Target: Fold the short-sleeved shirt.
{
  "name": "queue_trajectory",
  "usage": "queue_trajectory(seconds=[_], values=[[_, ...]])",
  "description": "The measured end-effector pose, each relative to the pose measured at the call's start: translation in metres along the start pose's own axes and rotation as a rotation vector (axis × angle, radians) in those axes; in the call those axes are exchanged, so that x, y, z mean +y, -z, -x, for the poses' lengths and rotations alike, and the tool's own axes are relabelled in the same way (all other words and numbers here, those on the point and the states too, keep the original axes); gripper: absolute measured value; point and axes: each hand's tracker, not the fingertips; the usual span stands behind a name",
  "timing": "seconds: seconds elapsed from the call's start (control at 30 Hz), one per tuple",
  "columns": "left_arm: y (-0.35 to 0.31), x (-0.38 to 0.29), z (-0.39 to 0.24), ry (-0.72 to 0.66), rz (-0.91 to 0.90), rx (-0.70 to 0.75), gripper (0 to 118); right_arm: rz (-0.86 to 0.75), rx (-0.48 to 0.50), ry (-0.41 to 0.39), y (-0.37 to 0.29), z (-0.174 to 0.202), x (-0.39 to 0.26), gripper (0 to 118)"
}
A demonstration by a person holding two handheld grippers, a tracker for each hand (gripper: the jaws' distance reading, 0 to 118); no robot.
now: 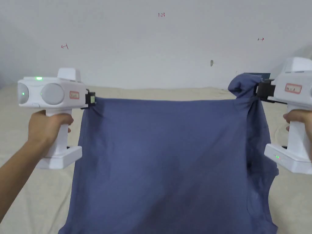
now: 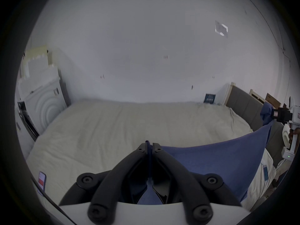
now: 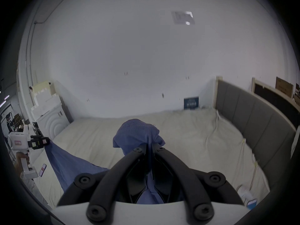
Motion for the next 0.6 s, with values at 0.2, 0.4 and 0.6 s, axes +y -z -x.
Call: queue_trajectory(seconds=[0.2,0.4,0.6], values=[[-0.023,0.078,-0.005,0.038,-0.126,0.030,1,-0.125,-0.001,-0.029,-0.016,0.008,0.074,4],[-0.052,0.150,-0.012,0.063,-0.252,0.056,1,-0.257,-0.001,-0.048,-0.028,0.019,0.143,4],[-0.066,0.181,-0.025,0.073,-0.303,0.073,1,-0.336,-0.003,-0.072,-0.033,0.023,0.185,4]])
